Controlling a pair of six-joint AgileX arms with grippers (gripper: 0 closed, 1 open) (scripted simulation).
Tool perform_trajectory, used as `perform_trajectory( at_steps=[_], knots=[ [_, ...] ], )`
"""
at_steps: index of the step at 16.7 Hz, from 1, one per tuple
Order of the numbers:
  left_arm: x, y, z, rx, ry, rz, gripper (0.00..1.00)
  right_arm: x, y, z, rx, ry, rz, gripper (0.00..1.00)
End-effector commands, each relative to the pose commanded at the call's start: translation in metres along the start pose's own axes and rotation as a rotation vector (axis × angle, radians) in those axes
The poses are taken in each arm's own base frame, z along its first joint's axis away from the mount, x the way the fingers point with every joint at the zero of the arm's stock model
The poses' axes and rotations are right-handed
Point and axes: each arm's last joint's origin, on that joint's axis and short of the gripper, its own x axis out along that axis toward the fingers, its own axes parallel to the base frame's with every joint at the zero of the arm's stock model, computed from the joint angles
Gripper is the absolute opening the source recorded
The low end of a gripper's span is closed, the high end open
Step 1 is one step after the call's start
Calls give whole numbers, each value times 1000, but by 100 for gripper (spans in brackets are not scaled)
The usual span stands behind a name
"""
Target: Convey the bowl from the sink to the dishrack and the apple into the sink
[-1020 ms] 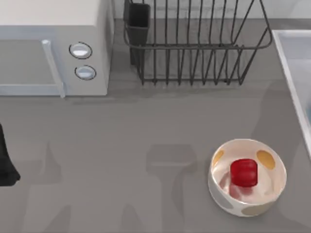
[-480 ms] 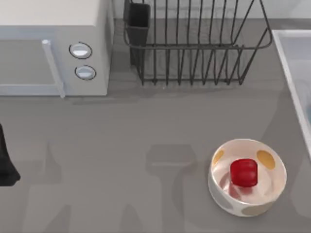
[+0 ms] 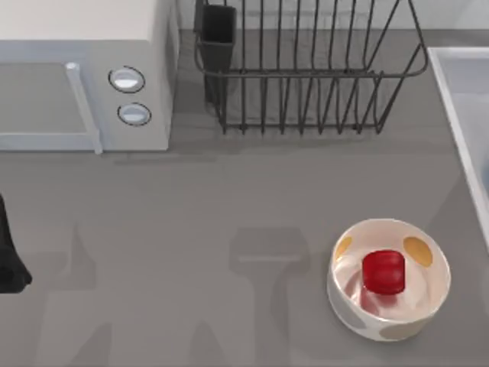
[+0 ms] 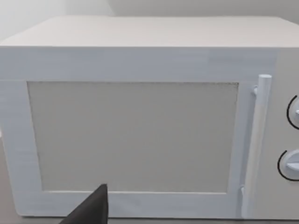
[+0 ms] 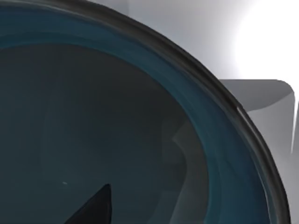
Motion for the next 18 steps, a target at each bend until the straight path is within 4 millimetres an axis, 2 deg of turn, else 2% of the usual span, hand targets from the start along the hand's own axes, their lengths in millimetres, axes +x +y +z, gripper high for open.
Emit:
perform_trajectory(
  at_steps=[1,14,18],
  knots=[
    [0,0,0,0,0,0,100,0,0,0,0,0,0,100],
    [0,0,0,0,0,0,100,0,0,0,0,0,0,2],
    [0,0,0,0,0,0,100,0,0,0,0,0,0,0]
  ],
)
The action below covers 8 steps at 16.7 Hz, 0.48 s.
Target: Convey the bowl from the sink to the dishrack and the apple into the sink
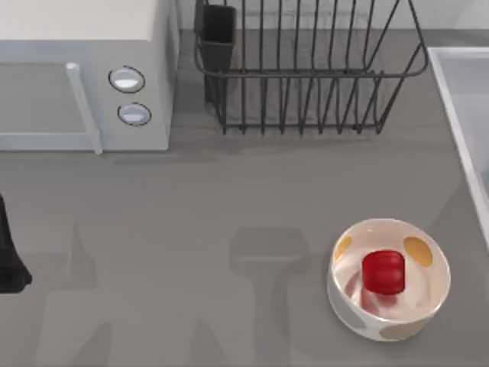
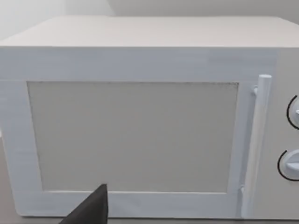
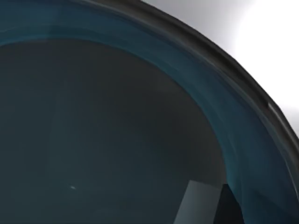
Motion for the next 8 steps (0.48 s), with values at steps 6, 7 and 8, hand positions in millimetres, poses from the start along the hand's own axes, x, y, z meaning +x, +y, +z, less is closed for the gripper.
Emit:
perform_trajectory(
  at_steps=[6,7,8],
  knots=[
    [0,0,0,0,0,0,100,-3,1,1,-2,-4,0,0],
    [0,0,0,0,0,0,100,-7,-1,-1,-1,-2,1,0],
    [0,0,0,0,0,0,100,-14,-4,-4,-1,2,3,0]
  ],
)
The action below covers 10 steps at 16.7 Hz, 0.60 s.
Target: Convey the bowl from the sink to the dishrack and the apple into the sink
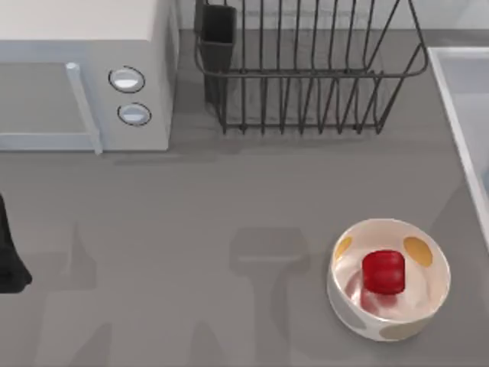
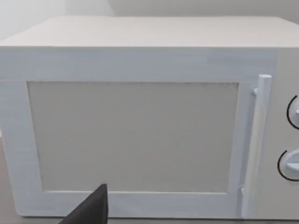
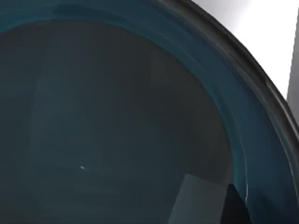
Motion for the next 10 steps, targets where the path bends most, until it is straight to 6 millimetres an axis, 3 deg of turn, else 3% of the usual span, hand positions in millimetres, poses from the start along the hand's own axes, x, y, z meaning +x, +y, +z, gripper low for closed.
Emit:
perform_trajectory(
  at_steps=[3,5,7,10],
  knots=[
    [0,0,0,0,0,0,100,-44,-17,-19,-3,10,5,0],
    [0,0,0,0,0,0,100,-92,-29,-41,-6,8,4,0],
    [0,0,0,0,0,0,100,-150,-36,-73,-9,-3,-4,0],
    [0,0,0,0,0,0,100,-233,-33,-138,-10,-23,-21,0]
  ],
)
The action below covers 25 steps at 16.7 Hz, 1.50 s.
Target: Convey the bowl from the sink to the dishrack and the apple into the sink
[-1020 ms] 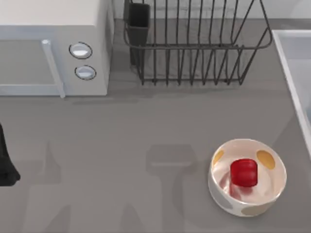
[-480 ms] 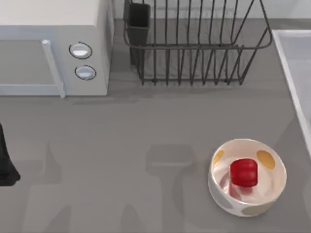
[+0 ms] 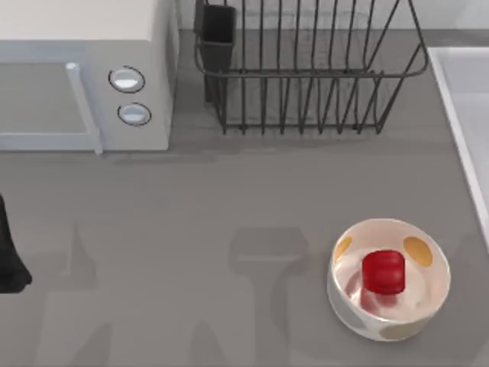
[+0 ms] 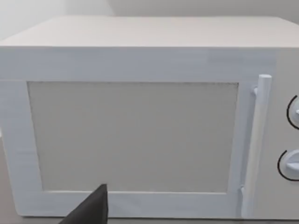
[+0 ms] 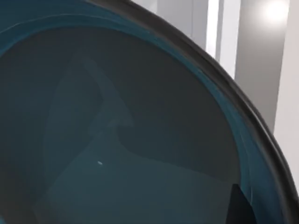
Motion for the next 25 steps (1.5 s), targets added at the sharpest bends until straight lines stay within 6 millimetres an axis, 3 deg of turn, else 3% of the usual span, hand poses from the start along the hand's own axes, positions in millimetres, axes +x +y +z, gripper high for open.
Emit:
perform_trajectory(
  at_steps=[3,6,8,12,16,20,22,25],
  knots=[
    [0,0,0,0,0,0,100,-55,17,-64,2,-3,-5,0],
    [0,0,0,0,0,0,100,-80,33,-107,6,9,8,0],
    [0,0,0,0,0,0,100,-86,39,-121,8,16,16,0],
    [0,0,0,0,0,0,100,-87,40,-124,8,17,18,0],
    [0,0,0,0,0,0,100,-88,43,-114,-5,2,-17,0],
    [0,0,0,0,0,0,100,-89,67,-68,-75,-93,-182,0],
    [0,0,0,0,0,0,100,-87,95,-33,-130,-187,-275,0],
    [0,0,0,0,0,0,100,-84,163,18,-211,-386,-377,0]
  ],
)
